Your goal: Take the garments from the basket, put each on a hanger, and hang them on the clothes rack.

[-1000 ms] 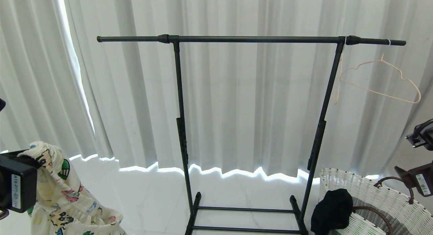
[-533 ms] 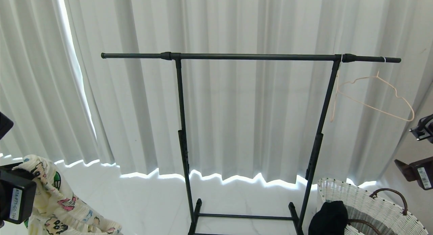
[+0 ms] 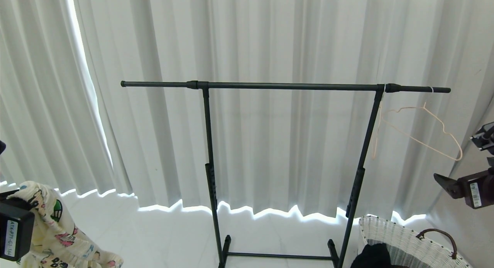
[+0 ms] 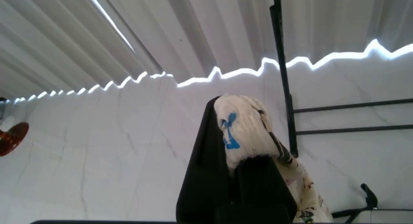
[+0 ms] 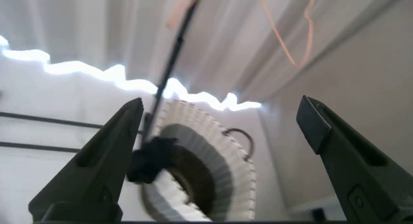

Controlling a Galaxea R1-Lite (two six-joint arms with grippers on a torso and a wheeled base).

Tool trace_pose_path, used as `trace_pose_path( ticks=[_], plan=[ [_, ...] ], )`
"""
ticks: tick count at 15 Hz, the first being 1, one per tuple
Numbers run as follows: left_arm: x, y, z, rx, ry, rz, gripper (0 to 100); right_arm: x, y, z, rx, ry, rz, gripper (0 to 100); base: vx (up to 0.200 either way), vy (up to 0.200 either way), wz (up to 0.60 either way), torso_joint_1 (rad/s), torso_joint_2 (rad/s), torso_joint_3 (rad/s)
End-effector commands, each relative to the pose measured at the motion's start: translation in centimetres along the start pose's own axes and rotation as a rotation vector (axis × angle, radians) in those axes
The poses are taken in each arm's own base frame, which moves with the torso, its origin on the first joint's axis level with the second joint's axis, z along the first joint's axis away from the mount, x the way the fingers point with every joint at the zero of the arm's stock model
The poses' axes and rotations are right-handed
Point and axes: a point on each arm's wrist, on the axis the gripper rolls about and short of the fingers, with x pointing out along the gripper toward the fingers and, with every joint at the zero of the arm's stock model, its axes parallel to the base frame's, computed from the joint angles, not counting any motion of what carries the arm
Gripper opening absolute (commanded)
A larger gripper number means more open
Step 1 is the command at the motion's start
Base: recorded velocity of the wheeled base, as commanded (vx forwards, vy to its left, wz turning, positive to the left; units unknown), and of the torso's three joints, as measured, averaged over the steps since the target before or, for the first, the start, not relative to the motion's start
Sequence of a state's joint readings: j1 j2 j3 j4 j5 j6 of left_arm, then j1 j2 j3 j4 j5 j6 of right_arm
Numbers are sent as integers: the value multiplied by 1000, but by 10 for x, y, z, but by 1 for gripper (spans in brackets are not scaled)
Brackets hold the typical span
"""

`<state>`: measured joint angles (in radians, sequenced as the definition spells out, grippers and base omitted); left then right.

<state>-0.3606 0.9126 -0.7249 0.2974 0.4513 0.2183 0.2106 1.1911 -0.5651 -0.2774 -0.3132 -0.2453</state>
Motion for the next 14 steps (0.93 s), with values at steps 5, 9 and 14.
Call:
trace_pose_path(
  ticks=[5, 9, 14],
  plan=[
    [1, -1, -3, -7, -12, 4, 0, 0, 3, -4, 94, 4, 44, 100, 0, 0, 0, 109, -232, -129],
    [2, -1, 1, -32, -67, 16, 0, -5, 1, -5, 95, -2, 37, 100, 0, 0, 0, 0, 0, 0],
    [1, -1, 1, -26, -69, 15, 0, -10, -3, -6, 87, -15, 18, 100, 0, -200, 0, 4, 0, -1]
  ],
)
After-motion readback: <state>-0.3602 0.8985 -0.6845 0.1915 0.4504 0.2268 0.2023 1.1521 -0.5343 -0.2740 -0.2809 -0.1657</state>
